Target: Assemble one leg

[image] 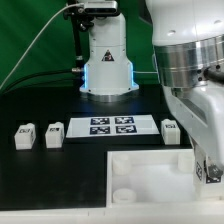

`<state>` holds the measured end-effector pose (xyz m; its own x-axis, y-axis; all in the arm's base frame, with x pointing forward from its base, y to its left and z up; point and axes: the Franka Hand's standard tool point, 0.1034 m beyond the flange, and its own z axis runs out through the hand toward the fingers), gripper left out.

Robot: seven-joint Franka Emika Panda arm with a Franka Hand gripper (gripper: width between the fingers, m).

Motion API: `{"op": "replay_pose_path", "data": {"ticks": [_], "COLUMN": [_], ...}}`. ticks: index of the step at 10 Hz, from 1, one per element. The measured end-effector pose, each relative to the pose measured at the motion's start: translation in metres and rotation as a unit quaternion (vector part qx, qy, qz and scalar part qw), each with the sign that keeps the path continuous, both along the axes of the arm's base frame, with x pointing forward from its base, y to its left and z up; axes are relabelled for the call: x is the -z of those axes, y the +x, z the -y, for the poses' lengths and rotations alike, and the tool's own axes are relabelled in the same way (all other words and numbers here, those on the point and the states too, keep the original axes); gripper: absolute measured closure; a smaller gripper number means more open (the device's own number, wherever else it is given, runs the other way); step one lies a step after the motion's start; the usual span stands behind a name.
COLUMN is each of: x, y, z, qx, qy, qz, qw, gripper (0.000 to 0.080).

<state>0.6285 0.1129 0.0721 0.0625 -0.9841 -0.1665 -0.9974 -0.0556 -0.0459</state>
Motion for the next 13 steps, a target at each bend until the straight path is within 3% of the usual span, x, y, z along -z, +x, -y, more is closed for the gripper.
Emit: {"op": "replay_pose_path", "data": {"ticks": [2,3,4,5,6,7,9,11,12,13], "x": [0.0,0.001,0.001,0.001,0.001,0.001,0.001,-0.001,-0.001,-0.001], "y": [0.0,-0.001,-0.001,0.0,0.0,0.0,0.0,0.0,-0.001,0.0], "z": [0.0,0.0,-0.003,-0.003,-0.002,-0.002,-0.001,-0.009,-0.011,-0.009], "qx": [-0.015,-0.065,-0.162,-0.233,-0.273,-0.325,-0.451,-0.622,-0.672,-0.67], "qy": [-0.001,-0.005,-0.013,-0.016,-0.019,-0.021,-0.032,-0.052,-0.054,-0.054], "qz": [0.002,0.01,0.025,0.04,0.046,0.054,0.07,0.083,0.087,0.087], "qw": [1.0,0.998,0.986,0.971,0.961,0.944,0.889,0.777,0.733,0.735], "gripper": [0.0501,0.0501,0.042,0.042,0.024,0.0169,0.0156,0.0151,0.0151,0.0151]}}
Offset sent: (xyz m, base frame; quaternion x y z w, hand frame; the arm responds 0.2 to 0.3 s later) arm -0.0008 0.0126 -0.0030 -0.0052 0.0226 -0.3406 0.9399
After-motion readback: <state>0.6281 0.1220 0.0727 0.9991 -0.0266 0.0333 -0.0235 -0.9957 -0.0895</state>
